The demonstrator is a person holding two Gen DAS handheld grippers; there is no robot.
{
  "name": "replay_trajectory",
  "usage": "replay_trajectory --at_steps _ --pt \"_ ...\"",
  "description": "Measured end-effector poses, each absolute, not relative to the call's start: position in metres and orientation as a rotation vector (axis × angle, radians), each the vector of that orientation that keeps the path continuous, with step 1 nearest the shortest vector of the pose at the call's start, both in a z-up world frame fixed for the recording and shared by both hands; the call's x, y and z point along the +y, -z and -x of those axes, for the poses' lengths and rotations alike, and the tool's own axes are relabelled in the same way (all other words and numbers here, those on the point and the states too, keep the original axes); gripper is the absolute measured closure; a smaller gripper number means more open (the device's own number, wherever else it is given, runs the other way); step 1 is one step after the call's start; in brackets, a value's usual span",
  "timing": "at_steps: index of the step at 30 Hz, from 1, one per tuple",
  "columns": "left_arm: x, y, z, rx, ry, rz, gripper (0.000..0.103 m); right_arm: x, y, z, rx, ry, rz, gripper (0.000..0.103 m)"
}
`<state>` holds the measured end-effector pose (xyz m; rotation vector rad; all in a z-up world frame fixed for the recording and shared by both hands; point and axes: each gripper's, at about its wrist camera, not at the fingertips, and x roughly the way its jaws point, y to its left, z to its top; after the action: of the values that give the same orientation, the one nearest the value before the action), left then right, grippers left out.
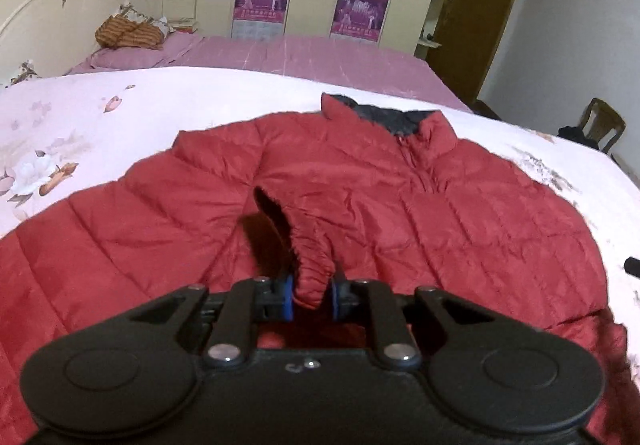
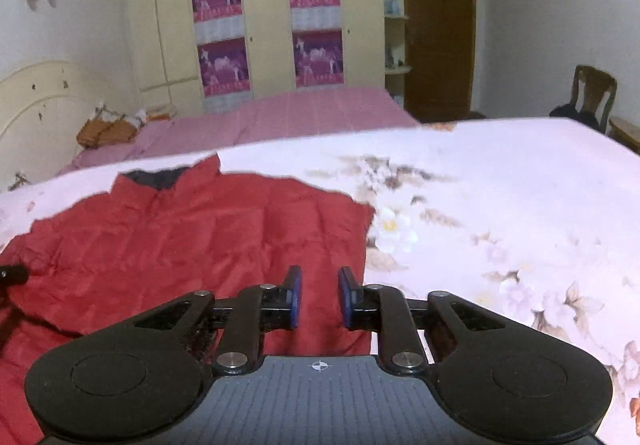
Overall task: Fold large clothes
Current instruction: 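Carry the held sleeve with the right gripper across the jacket body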
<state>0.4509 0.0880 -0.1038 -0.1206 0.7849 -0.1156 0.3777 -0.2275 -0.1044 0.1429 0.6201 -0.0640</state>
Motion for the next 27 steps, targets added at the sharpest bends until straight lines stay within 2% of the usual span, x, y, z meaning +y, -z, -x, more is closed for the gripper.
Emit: replay_trajectory --at_steps 4,7,14,15,17,18,19,21,27 --pt "0.084 0.118 -0.456 0.795 0.091 0.128 0.087 -0.225 0.12 -0.394 0.65 0.046 -0.108 0.101" --pt "0.087 0.124 -0.457 0.808 0.082 0.118 0.087 -0.226 0.153 -0.419 0.782 0.049 -0.078 0.101" --pt "0.091 0.122 -0.448 0.811 0.086 0.109 0.087 -0.228 0.157 -0.415 0.767 0.026 -0.029 0.102" --pt "0.093 0.119 -0.446 0.809 0.083 0.106 0.081 -0.229 0.155 -0.415 0.77 0.024 -0.029 0.102" --pt "0.1 0.107 -0.438 0.784 0.017 0.08 0.054 -0.235 0.145 -0.414 0.736 0.021 -0.068 0.102" --pt "0.104 0.098 -0.43 0.735 -0.031 0.058 0.027 -0.239 0.137 -0.411 0.702 0.021 -0.083 0.102" --pt "0.107 0.088 -0.423 0.674 -0.058 0.048 0.022 -0.241 0.129 -0.411 0.676 0.028 -0.085 0.101" --pt "0.106 0.078 -0.428 0.639 -0.031 0.047 0.032 -0.245 0.118 -0.417 0.638 0.023 -0.1 0.101" --pt "0.043 0.092 -0.489 0.681 0.175 -0.056 0.038 -0.212 0.117 -0.473 0.649 -0.118 -0.067 0.102"
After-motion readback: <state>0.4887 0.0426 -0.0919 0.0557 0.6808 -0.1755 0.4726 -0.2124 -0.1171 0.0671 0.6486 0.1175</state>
